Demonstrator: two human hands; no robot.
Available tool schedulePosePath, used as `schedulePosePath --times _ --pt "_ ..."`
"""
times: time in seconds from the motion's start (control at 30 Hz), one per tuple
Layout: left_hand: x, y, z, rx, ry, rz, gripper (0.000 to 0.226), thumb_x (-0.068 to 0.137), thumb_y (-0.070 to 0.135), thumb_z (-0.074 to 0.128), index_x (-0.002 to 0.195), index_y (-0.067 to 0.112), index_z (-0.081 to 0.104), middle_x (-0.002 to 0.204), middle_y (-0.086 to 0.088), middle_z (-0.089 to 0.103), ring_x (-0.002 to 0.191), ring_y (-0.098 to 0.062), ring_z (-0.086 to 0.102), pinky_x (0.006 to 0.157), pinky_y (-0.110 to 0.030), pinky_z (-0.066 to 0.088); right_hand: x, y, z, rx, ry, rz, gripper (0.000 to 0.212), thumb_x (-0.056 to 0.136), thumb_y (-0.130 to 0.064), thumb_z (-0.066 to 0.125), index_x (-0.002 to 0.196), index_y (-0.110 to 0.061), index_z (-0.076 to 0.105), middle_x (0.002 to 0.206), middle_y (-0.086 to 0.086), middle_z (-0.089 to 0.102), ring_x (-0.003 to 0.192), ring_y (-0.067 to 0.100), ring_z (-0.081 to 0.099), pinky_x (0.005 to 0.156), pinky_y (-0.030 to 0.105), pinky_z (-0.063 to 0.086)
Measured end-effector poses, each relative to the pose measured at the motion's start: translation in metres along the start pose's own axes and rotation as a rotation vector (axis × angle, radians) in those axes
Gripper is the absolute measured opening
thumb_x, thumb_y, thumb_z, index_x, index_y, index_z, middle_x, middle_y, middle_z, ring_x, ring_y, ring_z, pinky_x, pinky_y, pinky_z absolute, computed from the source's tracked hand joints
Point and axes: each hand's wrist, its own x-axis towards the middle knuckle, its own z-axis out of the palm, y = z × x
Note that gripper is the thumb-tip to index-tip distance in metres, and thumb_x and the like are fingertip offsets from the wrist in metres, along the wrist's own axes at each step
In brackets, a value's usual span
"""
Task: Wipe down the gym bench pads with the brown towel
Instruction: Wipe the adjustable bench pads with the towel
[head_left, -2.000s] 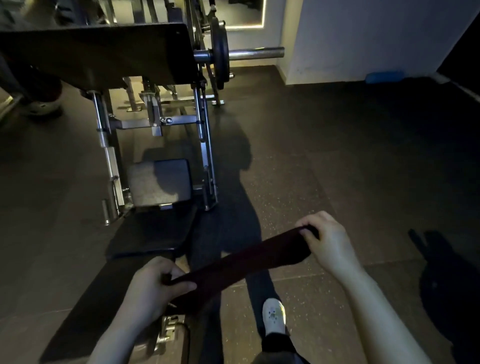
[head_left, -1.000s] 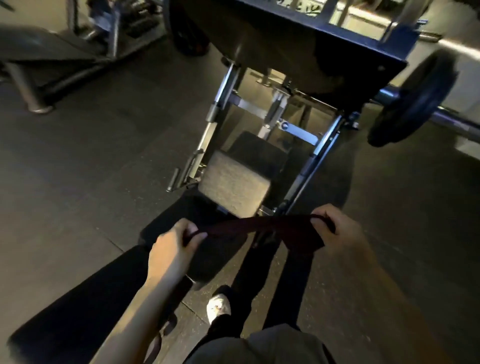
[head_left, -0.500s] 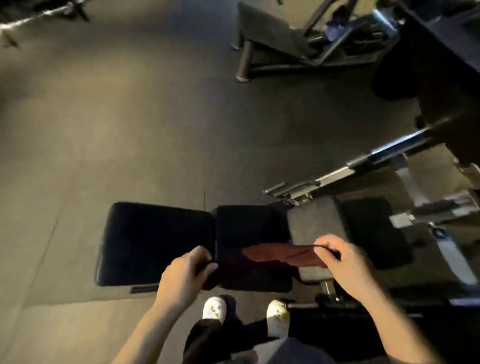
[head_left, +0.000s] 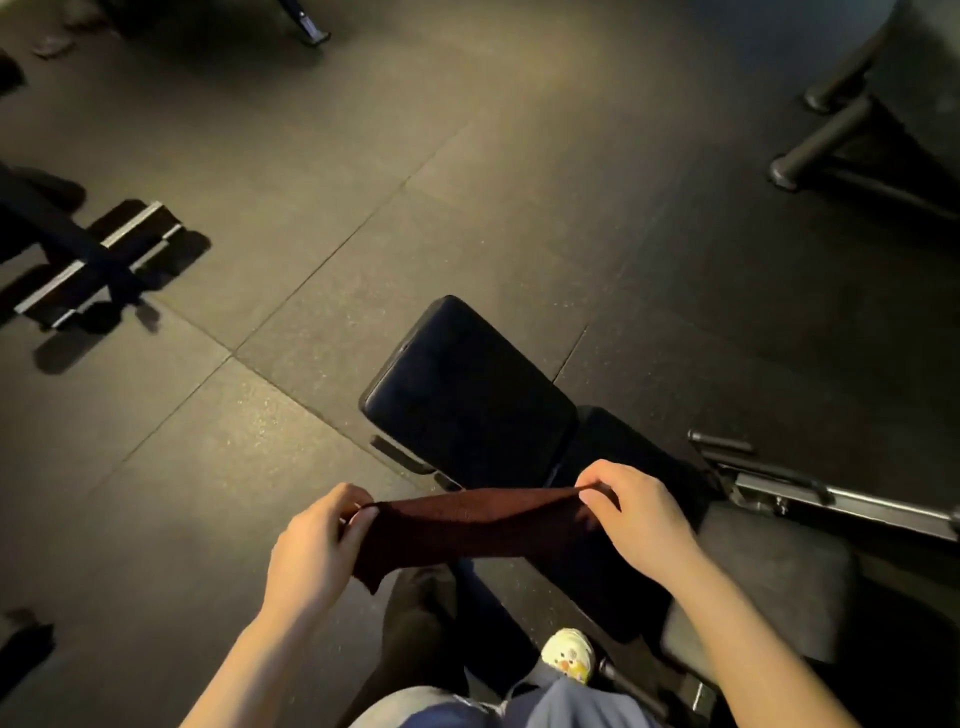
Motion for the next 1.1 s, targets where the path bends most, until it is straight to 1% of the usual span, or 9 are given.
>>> schedulePosePath --times 0.23,0.37,0.47,0.6,0.77,0.87,0.93,1.03,1.1 --pt "0.147 -0.012 -0.055 0.015 0.109 0.041 0.003 0.096 0.023 0.062 0.097 0.021 0.064 0.087 0.004 0.065 0.089 -0.028 0.062 0.070 -0.037 0.044 0.118 -0.077 -0.007 -0.027 0.085 0.056 0.008 0.099 -0.017 0.055 0.101 -0.023 0.061 0.097 -0.007 0.061 0.087 0.008 0.055 0.074 0.021 0.039" --pt "0.204 -0.019 -0.064 0.100 0.066 0.152 0.009 0.095 0.023 0.062 0.103 0.019 0.063 0.087 0.005 0.059 0.088 -0.029 0.062 0.065 -0.036 0.043 0.161 -0.099 -0.001 -0.024 0.113 0.090 0.011 0.099 -0.017 0.056 0.107 -0.021 0.063 0.102 -0.008 0.060 0.093 0.009 0.056 0.078 0.022 0.040" --pt "0.234 -0.046 -0.045 0.242 -0.117 0.155 0.015 0.095 0.025 0.060 0.108 0.018 0.061 0.099 -0.003 0.065 0.096 -0.032 0.063 0.071 -0.042 0.051 0.183 -0.091 0.034 -0.049 -0.007 0.167 0.012 0.098 -0.017 0.056 0.106 -0.023 0.062 0.105 -0.009 0.055 0.098 0.011 0.055 0.081 0.023 0.041" --pt "0.238 -0.080 -0.015 0.357 -0.404 0.027 0.024 0.100 0.037 0.053 0.119 0.024 0.059 0.123 0.000 0.060 0.114 -0.025 0.058 0.088 -0.038 0.048 0.183 -0.063 0.103 -0.123 -0.318 0.252 0.009 0.094 -0.022 0.062 0.103 -0.023 0.065 0.116 -0.003 0.051 0.110 0.023 0.057 0.095 0.033 0.044" --pt "0.240 -0.074 0.041 0.200 -0.240 -0.009 0.045 0.098 0.044 0.052 0.133 0.016 0.054 0.133 -0.007 0.056 0.119 -0.031 0.056 0.092 -0.043 0.047 0.211 -0.055 0.129 -0.075 -0.410 0.276 0.021 0.097 -0.030 0.059 0.117 -0.023 0.059 0.128 -0.005 0.047 0.118 0.018 0.052 0.096 0.028 0.041" --pt "0.258 -0.050 0.079 0.193 -0.203 -0.031 0.062 0.101 0.053 0.038 0.153 0.019 0.032 0.156 -0.008 0.036 0.142 -0.029 0.036 0.113 -0.047 0.033 0.244 -0.063 0.129 0.000 -0.333 0.247 0.024 0.098 -0.030 0.058 0.121 -0.023 0.058 0.126 -0.006 0.047 0.115 0.013 0.051 0.085 0.022 0.037" --pt "0.277 -0.040 0.106 0.247 -0.224 -0.095 0.069 0.101 0.056 0.032 0.158 0.018 0.018 0.161 -0.013 0.024 0.148 -0.032 0.024 0.119 -0.048 0.024 0.272 -0.068 0.126 0.060 -0.236 0.242 0.031 0.099 -0.031 0.056 0.128 -0.024 0.054 0.133 -0.004 0.046 0.118 0.011 0.048 0.087 0.023 0.037" --pt "0.297 -0.042 0.136 0.253 -0.079 -0.070 0.069 0.097 0.051 0.046 0.150 0.007 0.037 0.144 -0.024 0.048 0.130 -0.042 0.049 0.105 -0.055 0.044 0.316 -0.070 0.122 0.152 -0.047 0.284 0.047 0.101 -0.037 0.050 0.145 -0.027 0.039 0.151 0.000 0.035 0.137 0.018 0.038 0.101 0.034 0.038" --pt "0.303 -0.051 0.147 0.257 -0.030 -0.051 0.067 0.098 0.052 0.043 0.147 0.006 0.041 0.137 -0.022 0.055 0.122 -0.041 0.056 0.097 -0.053 0.050 0.344 -0.067 0.122 0.217 0.025 0.355 0.054 0.102 -0.042 0.042 0.153 -0.031 0.025 0.160 0.000 0.024 0.146 0.022 0.027 0.111 0.044 0.032"
